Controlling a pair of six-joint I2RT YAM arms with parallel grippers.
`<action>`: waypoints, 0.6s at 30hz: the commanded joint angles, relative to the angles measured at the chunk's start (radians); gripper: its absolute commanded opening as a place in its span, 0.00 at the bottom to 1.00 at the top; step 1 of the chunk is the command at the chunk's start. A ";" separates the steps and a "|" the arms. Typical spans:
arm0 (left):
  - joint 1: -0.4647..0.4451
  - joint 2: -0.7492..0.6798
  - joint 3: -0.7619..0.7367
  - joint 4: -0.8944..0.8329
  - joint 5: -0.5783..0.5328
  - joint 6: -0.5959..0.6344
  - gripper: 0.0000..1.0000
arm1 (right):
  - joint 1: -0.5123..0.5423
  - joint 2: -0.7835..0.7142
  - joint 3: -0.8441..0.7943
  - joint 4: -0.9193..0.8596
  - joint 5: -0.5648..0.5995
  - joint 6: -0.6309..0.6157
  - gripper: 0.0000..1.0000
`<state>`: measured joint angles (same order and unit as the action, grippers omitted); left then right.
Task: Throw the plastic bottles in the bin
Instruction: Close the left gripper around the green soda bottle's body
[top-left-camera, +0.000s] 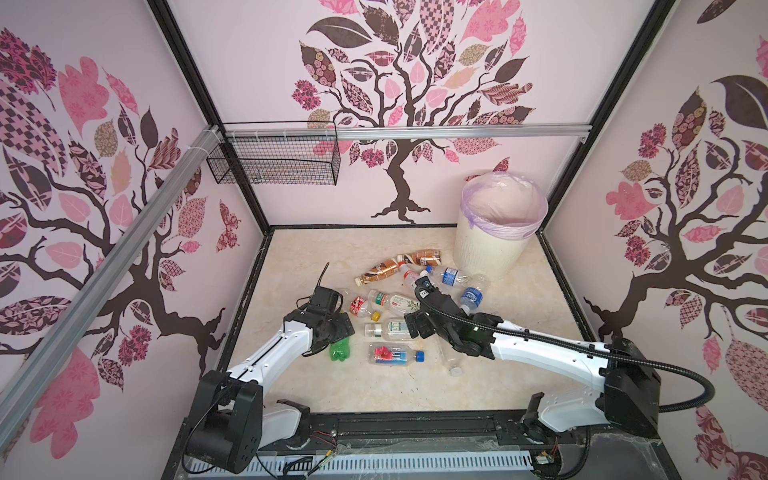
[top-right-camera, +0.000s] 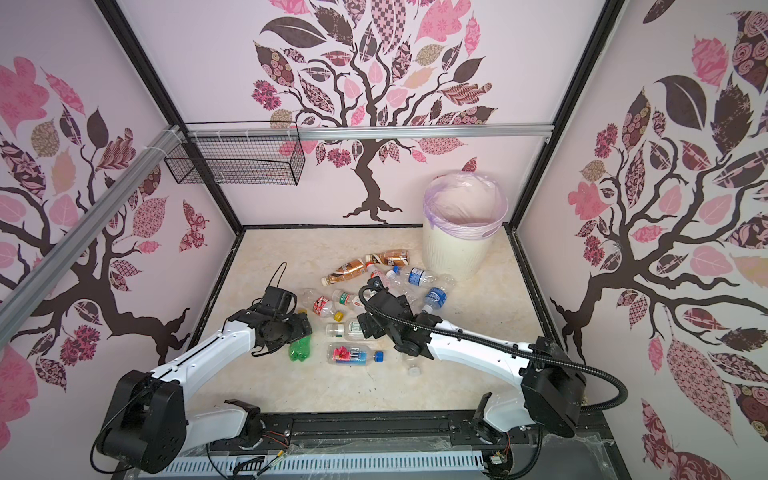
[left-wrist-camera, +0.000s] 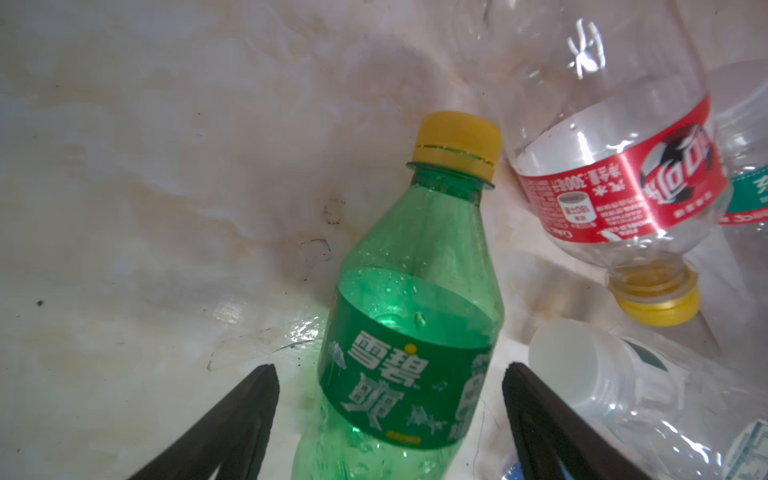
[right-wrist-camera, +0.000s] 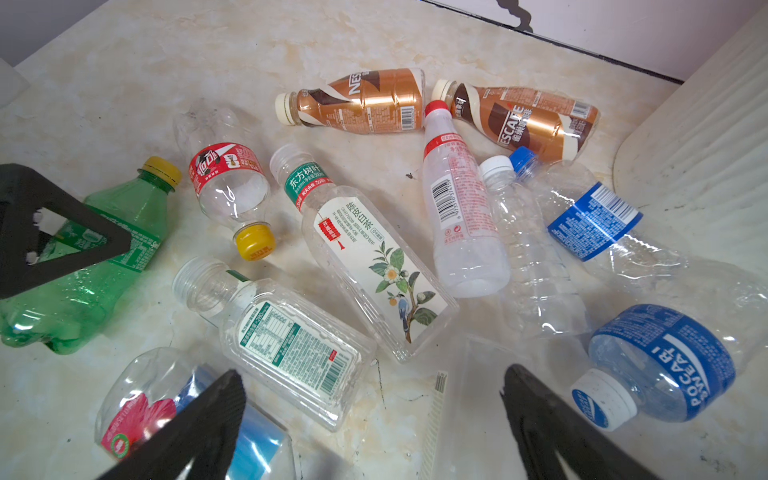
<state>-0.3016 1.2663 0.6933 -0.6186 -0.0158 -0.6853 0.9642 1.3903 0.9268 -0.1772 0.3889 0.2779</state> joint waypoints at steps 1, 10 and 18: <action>-0.008 0.013 -0.015 0.037 -0.024 -0.003 0.85 | 0.007 -0.013 -0.002 0.005 0.004 0.023 1.00; -0.020 0.031 -0.031 0.059 -0.025 0.001 0.67 | 0.007 -0.033 -0.023 0.015 0.033 0.041 1.00; -0.030 0.044 -0.031 0.078 -0.019 0.003 0.51 | 0.007 -0.073 -0.028 0.007 0.087 0.071 0.99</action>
<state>-0.3275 1.2934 0.6815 -0.5575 -0.0322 -0.6834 0.9657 1.3838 0.9047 -0.1684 0.4271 0.3202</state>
